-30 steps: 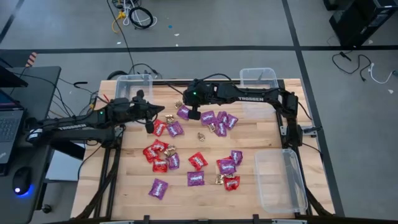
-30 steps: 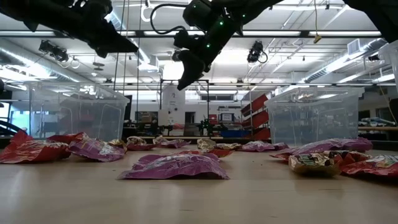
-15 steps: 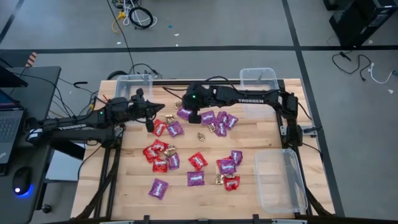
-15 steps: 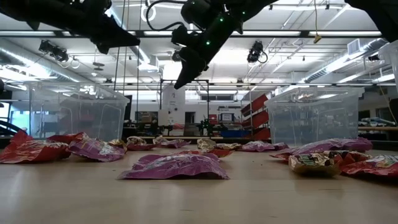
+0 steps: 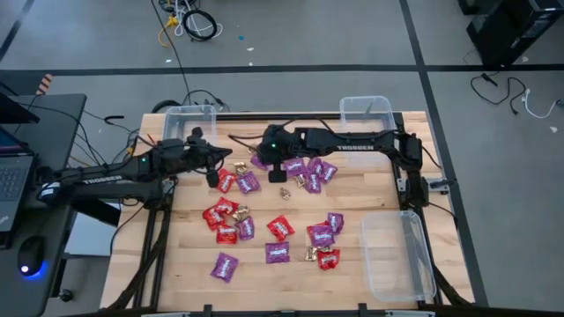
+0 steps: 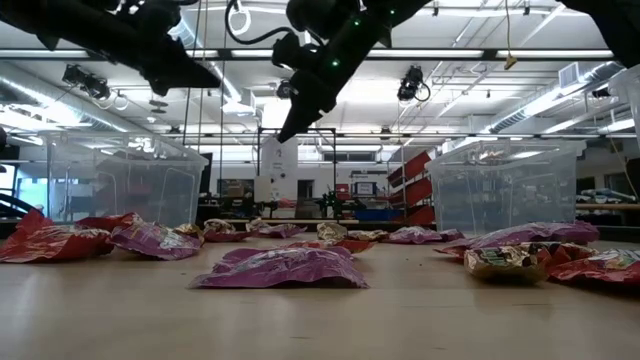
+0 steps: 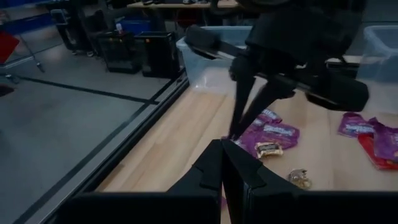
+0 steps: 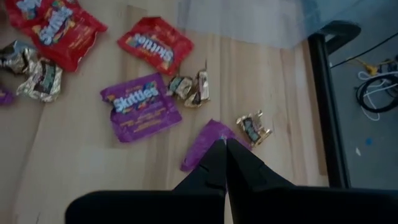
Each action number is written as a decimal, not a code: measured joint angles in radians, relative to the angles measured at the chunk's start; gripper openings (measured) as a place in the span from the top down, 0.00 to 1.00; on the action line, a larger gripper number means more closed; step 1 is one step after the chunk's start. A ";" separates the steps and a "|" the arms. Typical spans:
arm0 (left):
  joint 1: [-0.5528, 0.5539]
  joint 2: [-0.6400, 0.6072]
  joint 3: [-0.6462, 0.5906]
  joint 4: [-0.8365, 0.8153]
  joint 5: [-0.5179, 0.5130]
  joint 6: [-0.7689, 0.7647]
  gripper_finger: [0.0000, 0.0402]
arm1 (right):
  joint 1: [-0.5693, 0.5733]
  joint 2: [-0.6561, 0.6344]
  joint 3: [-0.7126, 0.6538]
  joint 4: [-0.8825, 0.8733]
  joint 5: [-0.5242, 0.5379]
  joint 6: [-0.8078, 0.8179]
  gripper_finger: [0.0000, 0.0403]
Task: Sort candy
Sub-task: Put the purple candy into the top right transparent bin
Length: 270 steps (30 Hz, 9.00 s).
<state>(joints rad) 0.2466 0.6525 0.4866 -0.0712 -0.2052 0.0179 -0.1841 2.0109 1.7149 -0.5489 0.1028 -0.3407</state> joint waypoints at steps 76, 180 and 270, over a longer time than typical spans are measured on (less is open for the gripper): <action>0.000 -0.103 0.001 -0.075 -0.297 0.083 0.98 | -0.041 0.000 -0.389 0.784 -0.044 0.057 0.87; 0.002 -0.103 0.001 -0.080 -0.298 0.089 0.98 | 0.024 0.034 -0.390 0.441 0.064 0.114 1.00; 0.001 -0.103 0.001 -0.091 -0.283 0.083 0.98 | -0.011 0.150 -0.392 0.560 0.080 0.236 0.99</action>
<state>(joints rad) 0.2478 0.5495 0.4877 -0.1623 -0.4877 0.1005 -0.1947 2.1609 1.3231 0.0113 0.1826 -0.1052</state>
